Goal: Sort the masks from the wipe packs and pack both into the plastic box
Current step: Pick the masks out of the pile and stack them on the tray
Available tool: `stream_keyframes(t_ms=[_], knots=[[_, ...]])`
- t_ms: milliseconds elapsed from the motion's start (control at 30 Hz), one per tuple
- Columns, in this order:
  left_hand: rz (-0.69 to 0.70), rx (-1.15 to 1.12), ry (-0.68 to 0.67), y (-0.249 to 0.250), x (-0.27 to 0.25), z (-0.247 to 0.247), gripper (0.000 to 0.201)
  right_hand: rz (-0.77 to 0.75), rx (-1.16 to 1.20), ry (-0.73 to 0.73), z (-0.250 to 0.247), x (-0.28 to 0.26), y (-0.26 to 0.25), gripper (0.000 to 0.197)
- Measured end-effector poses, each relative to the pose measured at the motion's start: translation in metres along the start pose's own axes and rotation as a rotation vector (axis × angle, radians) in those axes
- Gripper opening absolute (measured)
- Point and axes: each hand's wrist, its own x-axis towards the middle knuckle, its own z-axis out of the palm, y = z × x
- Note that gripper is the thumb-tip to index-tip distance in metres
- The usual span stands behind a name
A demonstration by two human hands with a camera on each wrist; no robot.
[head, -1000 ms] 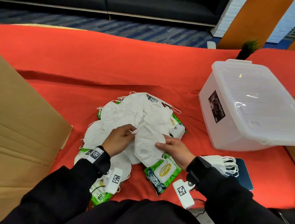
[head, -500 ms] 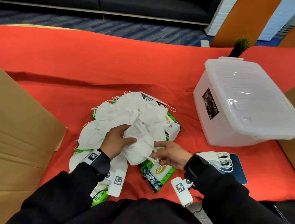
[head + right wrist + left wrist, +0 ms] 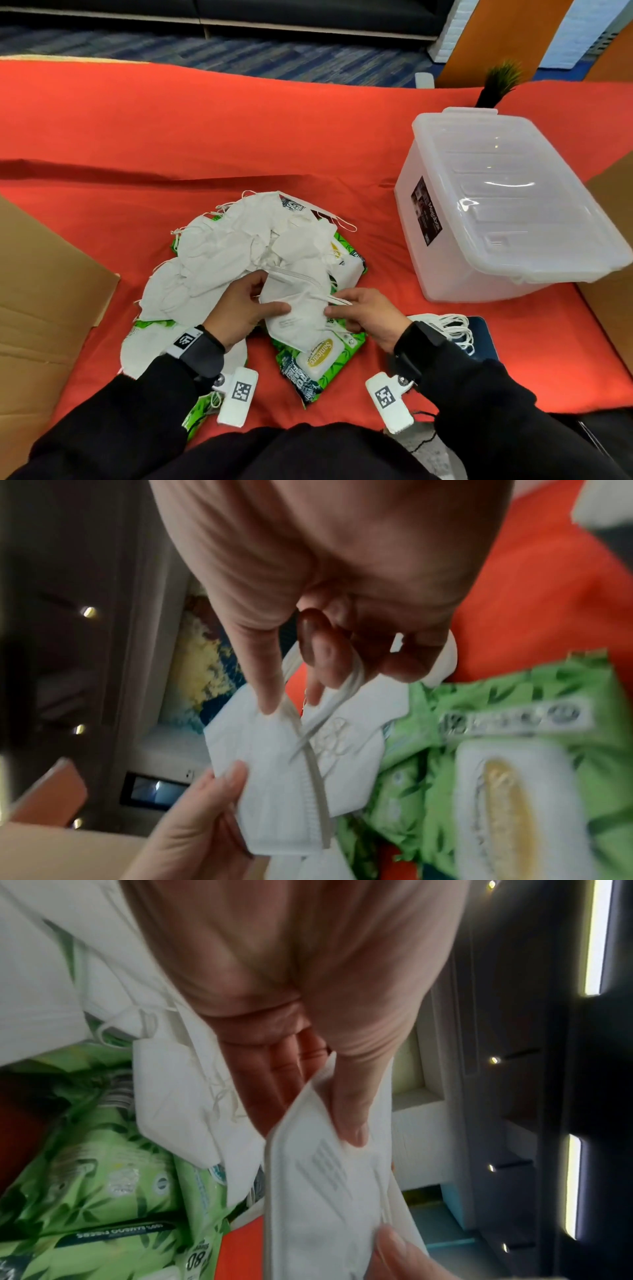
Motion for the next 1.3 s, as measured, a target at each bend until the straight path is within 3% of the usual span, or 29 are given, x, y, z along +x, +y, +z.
stream_keyframes(t_ms=[100, 133, 200, 300, 400, 500, 600, 700, 800, 933, 1133, 1300], knots=[[0.068, 0.136, -0.076, 0.015, 0.003, 0.023, 0.048, -0.056, -0.091, 0.018, -0.024, -0.01, -0.001, 0.015], [0.099, 0.184, -0.097, 0.022, 0.004, 0.03, 0.043, -0.076, -0.115, 0.027, -0.033, -0.014, -0.001, 0.004], [0.178, 0.312, -0.142, 0.032, 0.01, 0.047, 0.028, -0.1, -0.15, 0.027, -0.054, -0.026, -0.001, 0.013], [0.312, 0.574, -0.165, 0.038, 0.018, 0.07, 0.012, -0.107, -0.118, 0.043, -0.099, -0.046, -0.004, 0.003], [0.332, 0.621, -0.117, 0.035, 0.022, 0.09, 0.015, -0.085, 0.03, 0.127, -0.164, -0.065, -0.008, 0.008], [0.32, 0.628, -0.152, 0.033, 0.024, 0.13, 0.019, -0.082, 0.004, 0.086, -0.207, -0.083, -0.003, 0.012], [0.303, 0.64, -0.232, 0.019, 0.03, 0.181, 0.016, -0.068, -0.152, 0.032, -0.221, -0.087, 0.013, 0.007], [0.277, 0.735, -0.254, -0.008, 0.035, 0.223, 0.015, -0.067, -0.28, 0.081, -0.244, -0.083, 0.036, 0.009], [0.265, 0.964, -0.266, -0.035, 0.036, 0.251, 0.021, -0.063, -0.582, 0.112, -0.259, -0.074, 0.059, 0.007], [0.343, 1.317, -0.275, -0.058, 0.033, 0.266, 0.019, -0.053, -0.869, 0.125, -0.256, -0.065, 0.077, 0.022], [0.345, 1.413, -0.106, -0.057, 0.031, 0.268, 0.024, -0.135, -0.843, 0.291, -0.256, -0.053, 0.079, 0.02], [0.284, 1.366, -0.024, -0.052, 0.032, 0.273, 0.04, -0.143, -0.763, 0.321, -0.26, -0.049, 0.078, 0.02]])
